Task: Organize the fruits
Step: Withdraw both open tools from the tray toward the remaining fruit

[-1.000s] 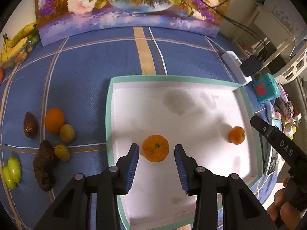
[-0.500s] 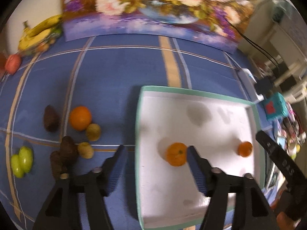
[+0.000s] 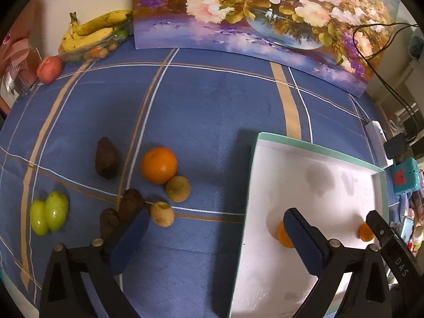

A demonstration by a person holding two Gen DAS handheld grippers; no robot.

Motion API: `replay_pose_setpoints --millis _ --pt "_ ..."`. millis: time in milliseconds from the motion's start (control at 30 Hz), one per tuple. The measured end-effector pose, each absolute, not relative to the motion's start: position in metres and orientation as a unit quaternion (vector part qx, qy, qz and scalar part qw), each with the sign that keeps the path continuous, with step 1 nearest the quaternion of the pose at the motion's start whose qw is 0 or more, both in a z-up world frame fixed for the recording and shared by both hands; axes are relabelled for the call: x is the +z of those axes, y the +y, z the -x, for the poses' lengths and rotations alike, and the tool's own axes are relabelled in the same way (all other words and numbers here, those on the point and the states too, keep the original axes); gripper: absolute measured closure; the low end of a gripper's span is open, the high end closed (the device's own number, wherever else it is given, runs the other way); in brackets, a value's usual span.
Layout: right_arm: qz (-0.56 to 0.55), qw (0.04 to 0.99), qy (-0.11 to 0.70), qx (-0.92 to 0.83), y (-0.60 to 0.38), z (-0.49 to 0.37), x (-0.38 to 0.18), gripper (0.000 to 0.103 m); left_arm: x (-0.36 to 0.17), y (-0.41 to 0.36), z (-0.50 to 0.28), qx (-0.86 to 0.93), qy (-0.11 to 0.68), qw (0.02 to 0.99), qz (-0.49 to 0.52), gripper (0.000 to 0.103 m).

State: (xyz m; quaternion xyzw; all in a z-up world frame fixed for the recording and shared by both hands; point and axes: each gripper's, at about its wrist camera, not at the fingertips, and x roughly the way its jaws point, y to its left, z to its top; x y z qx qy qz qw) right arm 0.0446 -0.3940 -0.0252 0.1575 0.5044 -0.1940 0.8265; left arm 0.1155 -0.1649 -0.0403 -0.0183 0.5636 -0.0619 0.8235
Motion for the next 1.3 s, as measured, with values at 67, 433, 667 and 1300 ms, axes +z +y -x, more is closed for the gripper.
replay_pose_setpoints --millis 67,433,667,1300 --pt "-0.148 0.834 0.497 -0.19 -0.39 -0.045 -0.024 0.008 -0.039 -0.164 -0.114 -0.064 0.558 0.827 0.014 0.0" --pt "-0.123 0.872 0.444 -0.166 -0.374 -0.046 -0.007 0.006 -0.025 -0.148 -0.106 -0.061 0.509 0.859 -0.006 0.0" --pt "-0.145 0.88 0.424 -0.154 -0.367 -0.045 0.004 0.006 -0.023 -0.129 -0.103 -0.078 0.529 0.845 0.02 0.0" --pt "-0.117 0.898 0.411 -0.102 -0.316 -0.054 0.017 0.006 0.025 -0.009 -0.101 -0.015 0.462 0.884 0.075 0.0"
